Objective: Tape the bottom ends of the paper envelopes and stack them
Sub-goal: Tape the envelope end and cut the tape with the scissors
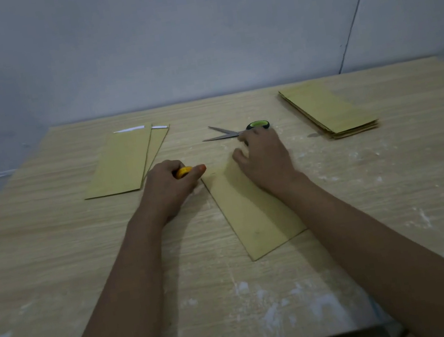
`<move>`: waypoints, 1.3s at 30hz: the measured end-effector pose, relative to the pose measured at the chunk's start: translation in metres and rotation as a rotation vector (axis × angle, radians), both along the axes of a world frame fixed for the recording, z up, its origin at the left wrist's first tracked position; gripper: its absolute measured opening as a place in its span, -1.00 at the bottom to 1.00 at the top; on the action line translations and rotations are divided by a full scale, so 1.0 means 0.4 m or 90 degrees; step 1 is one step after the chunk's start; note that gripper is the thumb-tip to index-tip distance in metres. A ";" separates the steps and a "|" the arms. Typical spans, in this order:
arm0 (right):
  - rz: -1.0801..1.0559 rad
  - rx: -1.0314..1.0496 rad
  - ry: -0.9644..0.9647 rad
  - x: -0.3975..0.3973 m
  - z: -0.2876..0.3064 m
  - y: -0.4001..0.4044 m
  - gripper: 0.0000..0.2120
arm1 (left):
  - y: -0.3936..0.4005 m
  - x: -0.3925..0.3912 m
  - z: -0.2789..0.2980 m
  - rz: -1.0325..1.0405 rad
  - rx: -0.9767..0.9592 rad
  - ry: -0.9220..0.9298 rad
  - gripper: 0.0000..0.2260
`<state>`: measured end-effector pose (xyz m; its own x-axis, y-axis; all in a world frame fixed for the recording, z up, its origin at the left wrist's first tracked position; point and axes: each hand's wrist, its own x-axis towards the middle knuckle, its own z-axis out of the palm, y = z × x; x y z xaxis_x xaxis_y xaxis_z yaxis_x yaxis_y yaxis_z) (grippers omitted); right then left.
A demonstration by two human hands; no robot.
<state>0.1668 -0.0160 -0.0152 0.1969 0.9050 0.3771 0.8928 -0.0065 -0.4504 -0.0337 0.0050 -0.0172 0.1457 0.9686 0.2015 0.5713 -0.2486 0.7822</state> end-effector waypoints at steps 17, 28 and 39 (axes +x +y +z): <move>-0.127 -0.187 0.078 0.041 0.025 0.083 -0.58 | -0.006 -0.008 0.004 -0.040 -0.047 0.000 -0.52; -0.158 -0.190 0.030 0.023 0.049 0.033 -0.70 | -0.022 -0.002 0.014 -0.064 -0.103 -0.145 -0.72; -0.058 -0.051 -0.004 -0.035 0.045 -0.159 -0.66 | 0.005 -0.031 -0.017 -0.070 -0.064 -0.157 -0.76</move>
<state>0.1528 -0.0798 0.0028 0.2770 0.9107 0.3064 0.8896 -0.1226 -0.4400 -0.0461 0.0068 -0.0239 0.2095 0.9665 0.1483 0.3346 -0.2133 0.9179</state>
